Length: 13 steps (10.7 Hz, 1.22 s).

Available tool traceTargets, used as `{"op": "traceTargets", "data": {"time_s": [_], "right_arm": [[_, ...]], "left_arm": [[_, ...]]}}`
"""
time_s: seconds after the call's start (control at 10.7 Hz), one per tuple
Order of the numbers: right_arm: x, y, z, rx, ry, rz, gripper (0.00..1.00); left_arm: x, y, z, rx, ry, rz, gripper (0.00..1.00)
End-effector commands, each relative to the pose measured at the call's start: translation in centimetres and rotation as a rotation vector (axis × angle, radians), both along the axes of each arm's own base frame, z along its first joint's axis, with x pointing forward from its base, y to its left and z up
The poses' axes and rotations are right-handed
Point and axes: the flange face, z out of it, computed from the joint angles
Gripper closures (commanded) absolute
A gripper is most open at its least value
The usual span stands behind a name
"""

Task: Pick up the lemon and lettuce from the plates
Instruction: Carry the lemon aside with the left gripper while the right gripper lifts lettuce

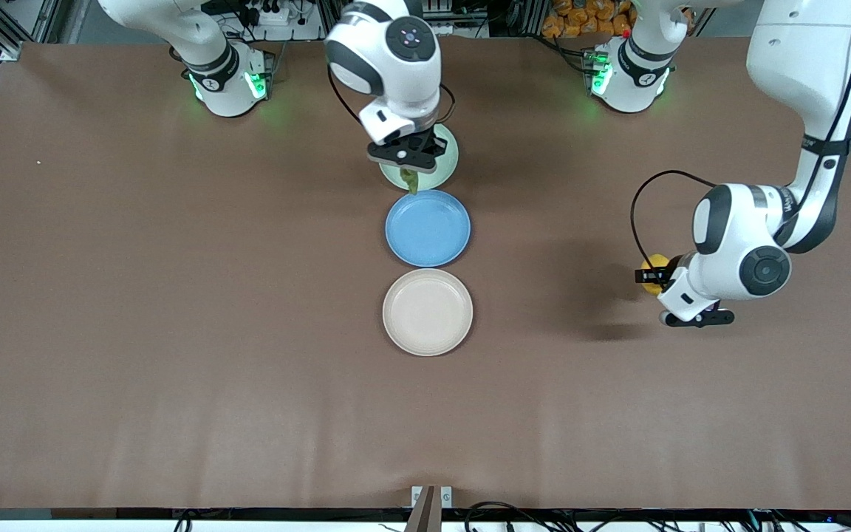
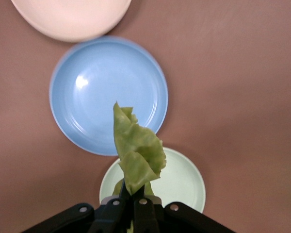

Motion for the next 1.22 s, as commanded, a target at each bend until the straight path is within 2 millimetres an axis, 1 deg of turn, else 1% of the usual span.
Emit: {"op": "traceTargets", "data": {"time_s": [0.0,0.19,0.28,0.37,0.47,0.56,0.65,0.75,0.94,1.03,1.12], "right_arm": [[5.6,-4.4,6.9,0.061,0.030,-0.041,1.00],[9.6,-9.3,11.0,0.093,0.056,-0.055,1.00],[11.4,-11.9,13.1,0.112,0.074,-0.065,1.00],[12.9,-14.2,14.6,0.124,0.085,-0.062,1.00],[14.4,-16.6,15.6,0.127,0.086,-0.068,1.00],[15.8,-19.0,16.2,0.134,0.082,-0.067,1.00],[17.1,-21.7,16.6,0.141,0.072,-0.063,1.00],[18.5,-24.6,16.6,0.141,0.063,-0.074,1.00],[20.7,-29.9,16.2,0.141,0.050,-0.054,1.00],[21.6,-32.5,15.9,0.141,0.046,-0.048,1.00],[22.5,-35.3,15.4,0.140,0.044,-0.034,1.00]], "left_arm": [[0.5,0.9,-2.8,0.009,0.033,-0.017,1.00],[2.1,0.9,-3.7,0.005,-0.011,-0.014,1.00],[2.6,1.0,-4.5,0.004,-0.022,-0.013,0.82],[2.9,1.7,-4.8,0.007,-0.022,-0.005,0.30],[3.0,2.2,-4.5,0.007,-0.026,-0.014,0.00],[3.0,2.6,-3.9,0.003,-0.027,-0.021,0.00],[3.4,2.8,-1.7,0.003,-0.059,-0.015,0.00],[3.8,2.4,0.9,0.002,-0.095,-0.016,0.00],[4.0,1.0,5.3,0.003,-0.124,-0.025,0.00],[4.2,-0.2,7.8,-0.004,-0.155,-0.035,0.00],[4.3,-0.5,10.8,-0.012,-0.193,-0.034,0.00]]}}
